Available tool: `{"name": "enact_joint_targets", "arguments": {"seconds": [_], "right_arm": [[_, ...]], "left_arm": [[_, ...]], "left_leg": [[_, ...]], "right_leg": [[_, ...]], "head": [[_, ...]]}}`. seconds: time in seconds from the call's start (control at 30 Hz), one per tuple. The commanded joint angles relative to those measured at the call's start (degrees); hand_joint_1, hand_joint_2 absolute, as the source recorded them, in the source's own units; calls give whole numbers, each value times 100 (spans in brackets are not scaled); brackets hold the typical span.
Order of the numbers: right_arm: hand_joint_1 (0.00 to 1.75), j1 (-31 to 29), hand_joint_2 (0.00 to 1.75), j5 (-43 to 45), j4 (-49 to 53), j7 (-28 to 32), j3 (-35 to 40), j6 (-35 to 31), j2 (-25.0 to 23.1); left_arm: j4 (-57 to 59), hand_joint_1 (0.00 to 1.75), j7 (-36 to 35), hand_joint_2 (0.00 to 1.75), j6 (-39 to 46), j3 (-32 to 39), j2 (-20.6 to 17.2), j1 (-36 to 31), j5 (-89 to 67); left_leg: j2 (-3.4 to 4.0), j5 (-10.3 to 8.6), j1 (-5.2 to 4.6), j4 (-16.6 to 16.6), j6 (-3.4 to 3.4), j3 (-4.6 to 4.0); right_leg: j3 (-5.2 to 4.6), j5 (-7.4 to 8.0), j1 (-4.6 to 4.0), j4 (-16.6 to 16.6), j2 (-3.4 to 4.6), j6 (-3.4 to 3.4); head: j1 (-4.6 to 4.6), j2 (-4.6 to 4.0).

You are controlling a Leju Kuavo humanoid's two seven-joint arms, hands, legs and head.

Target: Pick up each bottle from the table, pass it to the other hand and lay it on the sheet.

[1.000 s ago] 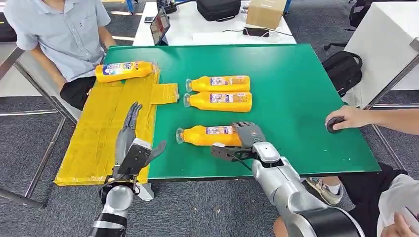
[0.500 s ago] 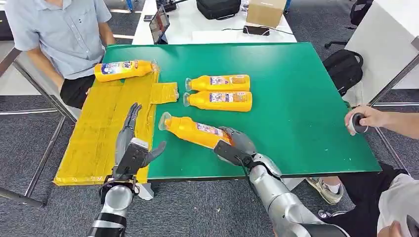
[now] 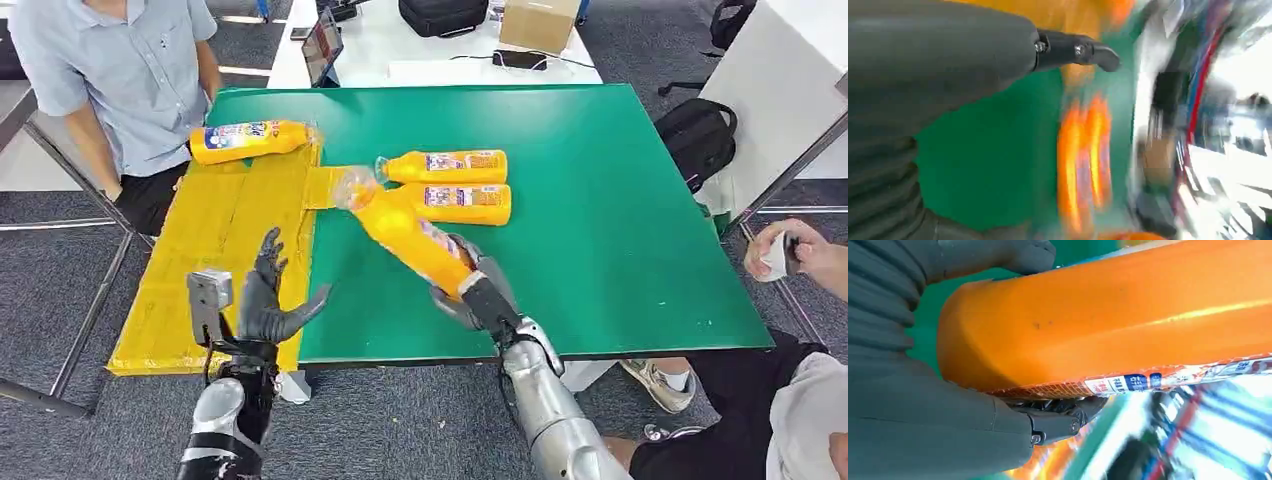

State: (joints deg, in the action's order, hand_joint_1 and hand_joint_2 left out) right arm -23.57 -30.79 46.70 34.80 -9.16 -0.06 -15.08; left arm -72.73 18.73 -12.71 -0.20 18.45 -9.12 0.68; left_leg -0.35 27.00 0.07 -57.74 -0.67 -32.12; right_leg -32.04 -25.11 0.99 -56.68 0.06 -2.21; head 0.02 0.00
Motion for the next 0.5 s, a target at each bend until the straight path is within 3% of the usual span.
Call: {"name": "enact_joint_targets", "arguments": {"seconds": [0.03,0.2,0.5], "right_arm": [[175,820,175,361,1821,39,627,-8,-63],[175,837,175,-66,1639,129,1186,-231,58],[175,924,175,-290,912,-103,2022,24,-222]], "left_arm": [[774,0,-63,175,-1522,-654,-137,581,1252],[541,0,26,175,-1643,-1132,-255,670,1484],[-580,0,699,175,120,-1043,-108,580,-137]], "left_leg": [[7,8,4,11,4,21],[4,0,-1,5,2,-11],[16,3,7,0,6,-12]], "right_leg": [[22,-5,-6,15,3,11],[-13,0,1,3,-1,7],[-13,1,-10,2,12,10]], "head": [[0,0],[0,0],[0,0]]}}
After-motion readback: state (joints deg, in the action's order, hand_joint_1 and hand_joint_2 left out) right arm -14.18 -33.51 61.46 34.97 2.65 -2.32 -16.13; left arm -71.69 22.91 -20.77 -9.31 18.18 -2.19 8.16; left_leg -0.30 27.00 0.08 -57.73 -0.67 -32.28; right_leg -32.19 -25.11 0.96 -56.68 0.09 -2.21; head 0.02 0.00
